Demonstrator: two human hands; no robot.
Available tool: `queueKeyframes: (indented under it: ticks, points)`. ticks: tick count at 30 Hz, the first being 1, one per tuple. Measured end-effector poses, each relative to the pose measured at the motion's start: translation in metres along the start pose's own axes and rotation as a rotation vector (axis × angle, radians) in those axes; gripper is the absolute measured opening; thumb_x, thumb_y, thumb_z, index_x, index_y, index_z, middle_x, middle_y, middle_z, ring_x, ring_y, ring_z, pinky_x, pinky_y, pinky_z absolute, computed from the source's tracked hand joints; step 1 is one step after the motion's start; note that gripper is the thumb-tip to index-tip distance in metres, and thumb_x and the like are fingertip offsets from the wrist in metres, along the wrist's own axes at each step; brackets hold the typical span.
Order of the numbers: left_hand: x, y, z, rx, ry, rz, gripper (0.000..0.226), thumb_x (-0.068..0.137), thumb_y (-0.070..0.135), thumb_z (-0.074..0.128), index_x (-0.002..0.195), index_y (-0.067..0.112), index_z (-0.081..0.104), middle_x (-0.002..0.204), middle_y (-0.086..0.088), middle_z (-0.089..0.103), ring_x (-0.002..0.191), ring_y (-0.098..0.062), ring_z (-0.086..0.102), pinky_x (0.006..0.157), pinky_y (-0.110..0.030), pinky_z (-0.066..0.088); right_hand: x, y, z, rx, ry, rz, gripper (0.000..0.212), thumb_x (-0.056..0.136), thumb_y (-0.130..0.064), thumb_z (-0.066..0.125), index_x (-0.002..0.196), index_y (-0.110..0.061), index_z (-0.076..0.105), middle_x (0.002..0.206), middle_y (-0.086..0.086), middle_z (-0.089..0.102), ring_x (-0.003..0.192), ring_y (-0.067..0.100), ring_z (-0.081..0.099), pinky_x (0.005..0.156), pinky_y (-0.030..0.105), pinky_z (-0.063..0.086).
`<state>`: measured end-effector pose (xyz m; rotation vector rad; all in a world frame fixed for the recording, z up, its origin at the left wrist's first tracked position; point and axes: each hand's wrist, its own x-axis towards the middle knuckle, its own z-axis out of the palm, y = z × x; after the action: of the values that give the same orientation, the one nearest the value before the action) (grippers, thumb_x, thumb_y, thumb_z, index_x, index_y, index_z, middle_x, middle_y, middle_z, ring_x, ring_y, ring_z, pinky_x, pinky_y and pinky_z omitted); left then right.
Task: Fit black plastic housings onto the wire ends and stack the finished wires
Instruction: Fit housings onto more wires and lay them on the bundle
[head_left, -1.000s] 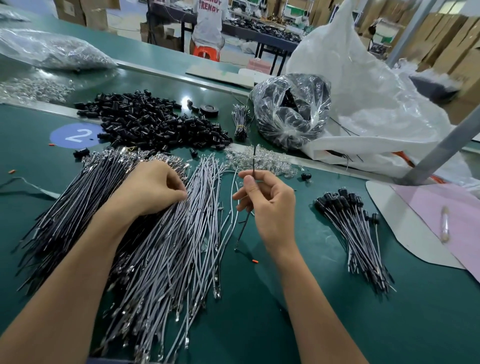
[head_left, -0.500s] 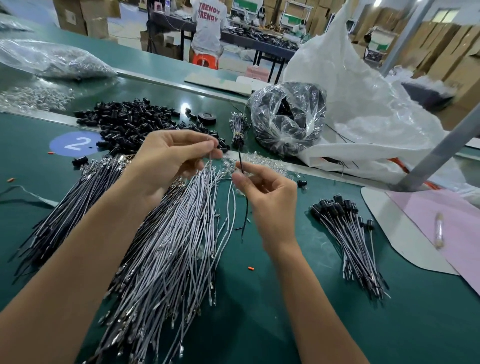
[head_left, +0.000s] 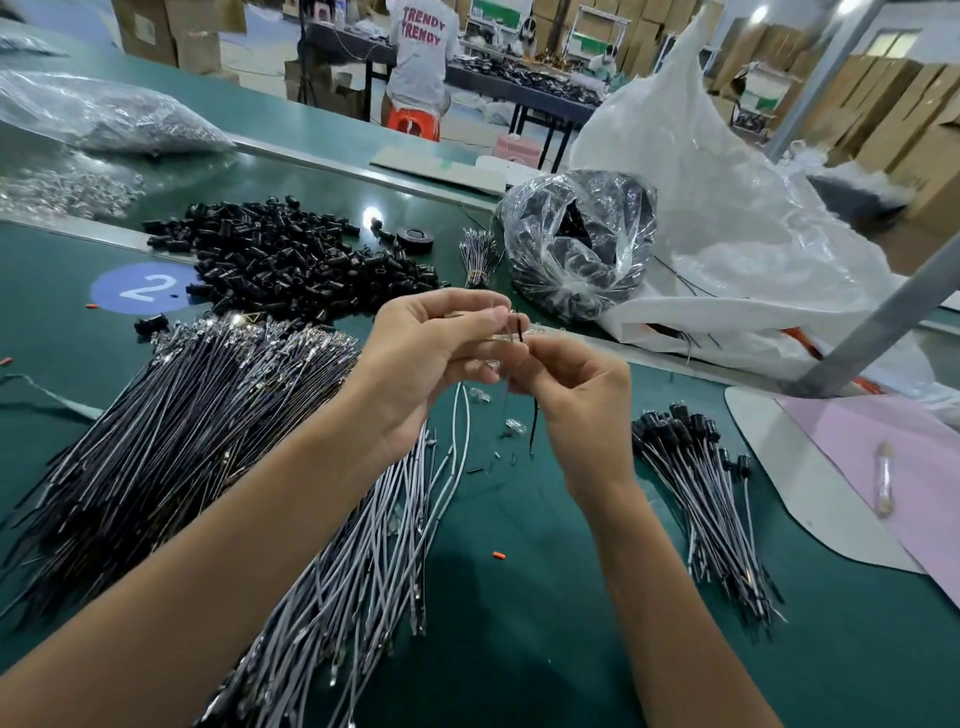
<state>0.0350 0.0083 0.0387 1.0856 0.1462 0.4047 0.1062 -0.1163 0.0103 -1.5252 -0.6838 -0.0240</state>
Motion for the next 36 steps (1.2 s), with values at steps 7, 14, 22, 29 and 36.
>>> queueKeyframes:
  ticks: [7,14,22,29,36]
  points:
    - [0.005,-0.010,0.002,0.220,0.119,0.021,0.005,0.089,0.004,0.067,0.087,0.004,0.071,0.074,-0.005,0.074,0.061,-0.017,0.070,0.043,-0.021,0.049,-0.001,0.010,-0.013,-0.652,0.170,-0.439,0.009,0.082,-0.003,0.072,0.090,-0.006,0.076,0.079,0.000,0.074,0.068,0.012,0.066,0.071,0.017,0.050]
    - [0.008,-0.019,-0.002,0.411,0.190,0.012,0.020,0.088,0.023,0.072,0.076,0.007,0.073,0.067,-0.004,0.072,0.052,-0.016,0.061,0.043,-0.022,0.046,-0.010,0.022,-0.015,-0.781,0.183,-0.493,0.008,0.085,-0.001,0.072,0.092,-0.003,0.075,0.080,0.007,0.072,0.071,0.025,0.067,0.068,0.035,0.051]
    - [0.011,-0.017,-0.005,0.513,0.088,-0.097,0.024,0.092,0.026,0.067,0.083,0.004,0.072,0.067,-0.002,0.071,0.051,-0.013,0.060,0.045,-0.022,0.045,-0.015,0.028,-0.020,-0.746,0.197,-0.531,0.010,0.081,0.003,0.071,0.089,-0.003,0.075,0.076,0.007,0.071,0.069,0.023,0.067,0.066,0.034,0.052]
    - [0.018,-0.017,-0.011,0.380,-0.072,-0.195,0.023,0.095,0.018,0.061,0.075,0.012,0.071,0.070,-0.004,0.071,0.056,-0.015,0.063,0.046,-0.020,0.046,-0.013,0.030,-0.017,-0.628,0.215,-0.417,0.010,0.079,0.002,0.075,0.086,-0.005,0.077,0.078,0.002,0.074,0.068,0.009,0.063,0.069,0.013,0.048]
    - [0.041,-0.010,-0.032,0.589,-0.085,-0.177,0.027,0.096,0.031,0.059,0.086,0.013,0.076,0.079,-0.003,0.075,0.064,-0.014,0.066,0.051,-0.019,0.050,-0.012,0.033,-0.012,-0.331,0.231,-0.062,0.010,0.082,-0.004,0.075,0.078,-0.013,0.075,0.064,-0.010,0.068,0.061,0.015,0.065,0.061,0.027,0.053]
